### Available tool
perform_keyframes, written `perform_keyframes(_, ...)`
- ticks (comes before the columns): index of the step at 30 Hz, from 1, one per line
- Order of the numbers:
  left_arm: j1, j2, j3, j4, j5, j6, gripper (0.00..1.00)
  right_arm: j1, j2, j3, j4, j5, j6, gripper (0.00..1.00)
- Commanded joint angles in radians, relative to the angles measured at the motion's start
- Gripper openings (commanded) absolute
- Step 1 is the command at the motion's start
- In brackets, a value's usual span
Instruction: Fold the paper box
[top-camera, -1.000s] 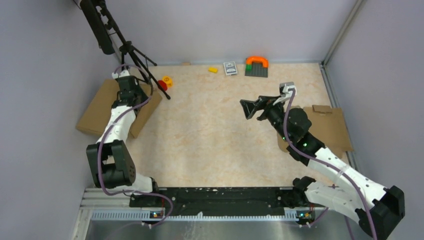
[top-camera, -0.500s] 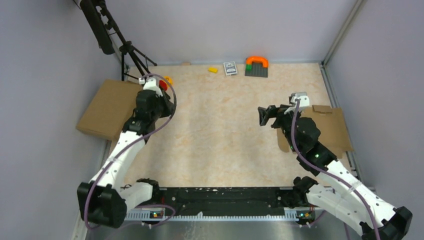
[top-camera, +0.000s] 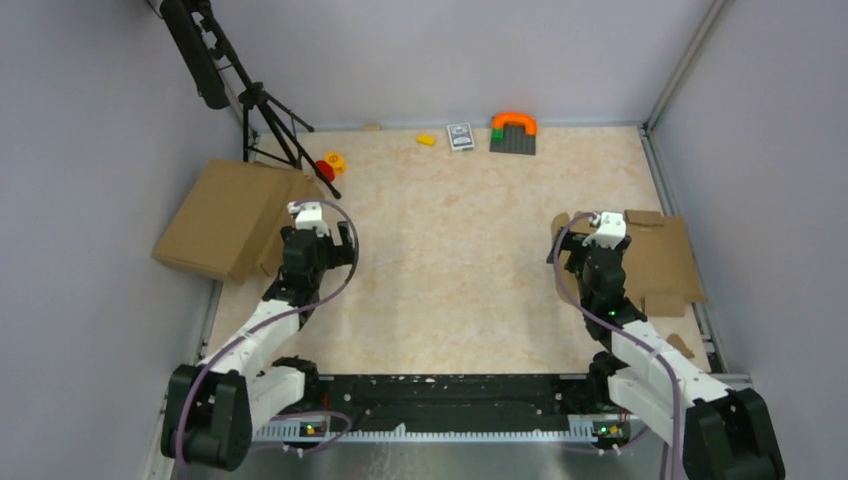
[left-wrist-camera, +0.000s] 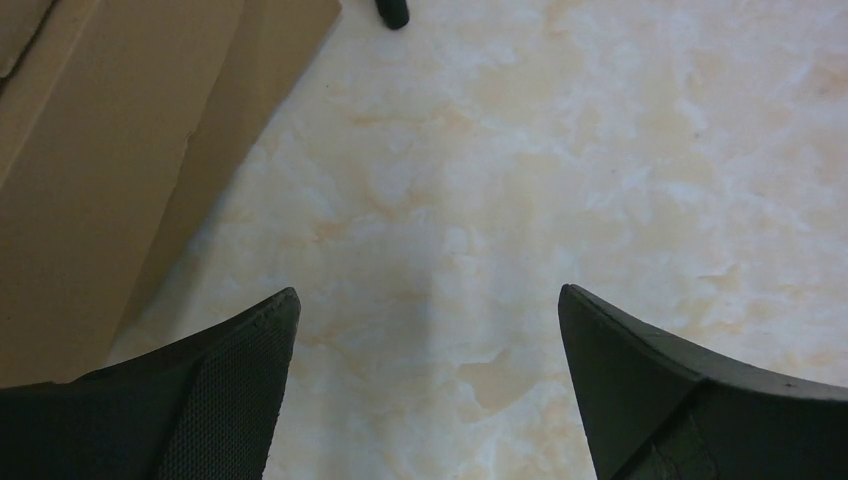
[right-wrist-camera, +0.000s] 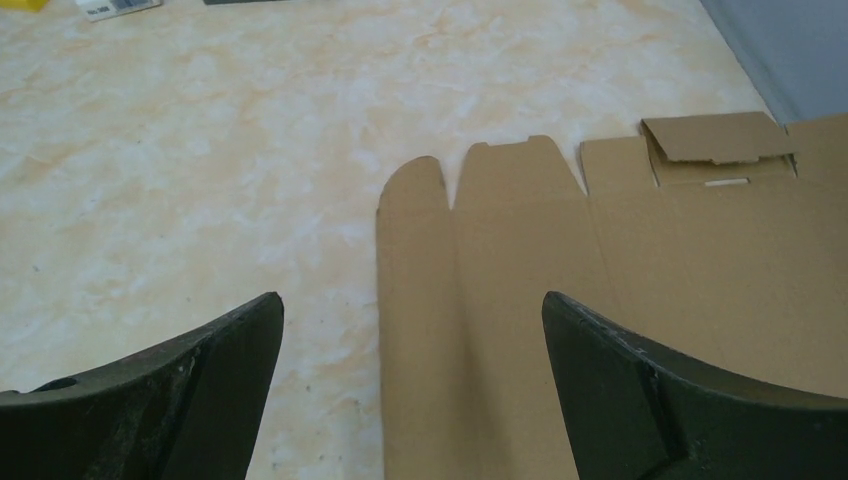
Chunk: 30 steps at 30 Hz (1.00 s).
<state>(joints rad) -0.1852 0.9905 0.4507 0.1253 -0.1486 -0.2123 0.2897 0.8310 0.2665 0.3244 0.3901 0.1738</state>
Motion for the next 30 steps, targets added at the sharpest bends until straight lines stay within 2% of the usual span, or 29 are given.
perform_keyframes(1, 0.004, 0.072, -0.070, 0.343, -0.083, 0.150, 0.99, -0.040, 0.039, -0.087, 0.300, 0.009, -0.093, 0.99)
perform_keyframes(3, 0.047, 0.097, -0.092, 0.395, -0.088, 0.125, 0.99, -0.072, 0.076, -0.133, 0.410, -0.034, -0.128, 0.97)
perform_keyframes(7, 0.222, 0.166, -0.174, 0.641, 0.084, 0.066, 0.99, -0.133, 0.240, -0.213, 0.747, -0.072, -0.099, 0.97)
perform_keyframes(10, 0.314, 0.245, -0.181, 0.739, 0.137, 0.044, 0.99, -0.147, 0.362, -0.129, 0.713, -0.089, -0.150, 0.98)
perform_keyframes(12, 0.355, 0.299, -0.167, 0.791, 0.216, 0.043, 0.98, -0.156, 0.447, -0.116, 0.803, -0.104, -0.213, 0.96)
perform_keyframes(15, 0.363, 0.312, -0.147, 0.764, 0.228, 0.062, 0.98, -0.221, 0.557, -0.107, 0.877, -0.176, -0.168, 0.95)
perform_keyframes(17, 0.366, 0.372, -0.155, 0.835, 0.230, 0.066, 0.99, -0.248, 0.634, -0.115, 0.976, -0.180, -0.134, 0.96)
perform_keyframes(19, 0.366, 0.417, -0.144, 0.889, 0.283, 0.094, 0.98, -0.251, 0.608, -0.090, 0.876, -0.189, -0.126, 0.95)
perform_keyframes(20, 0.365, 0.430, -0.135, 0.887, 0.303, 0.106, 0.98, -0.251, 0.622, -0.082, 0.886, -0.199, -0.136, 0.94)
perform_keyframes(22, 0.360, 0.435, -0.114, 0.853, 0.301, 0.113, 0.99, -0.251, 0.620, -0.077, 0.872, -0.209, -0.140, 0.89)
perform_keyframes(24, 0.349, 0.439, -0.090, 0.796, 0.289, 0.119, 0.99, -0.251, 0.626, -0.081, 0.893, -0.208, -0.140, 0.75)
perform_keyframes(25, 0.342, 0.444, -0.082, 0.786, 0.284, 0.127, 0.99, -0.251, 0.624, -0.080, 0.885, -0.208, -0.140, 0.75)
perform_keyframes(26, 0.329, 0.448, -0.080, 0.787, 0.271, 0.140, 0.99, -0.251, 0.623, -0.079, 0.878, -0.210, -0.140, 0.95)
perform_keyframes(27, 0.317, 0.450, -0.084, 0.787, 0.252, 0.149, 0.99, -0.251, 0.625, -0.081, 0.890, -0.207, -0.140, 0.99)
perform_keyframes(28, 0.304, 0.453, -0.099, 0.807, 0.235, 0.154, 0.99, -0.251, 0.625, -0.081, 0.885, -0.209, -0.140, 0.99)
perform_keyframes(30, 0.302, 0.486, -0.145, 0.949, 0.238, 0.163, 0.99, -0.251, 0.624, -0.081, 0.888, -0.208, -0.141, 0.99)
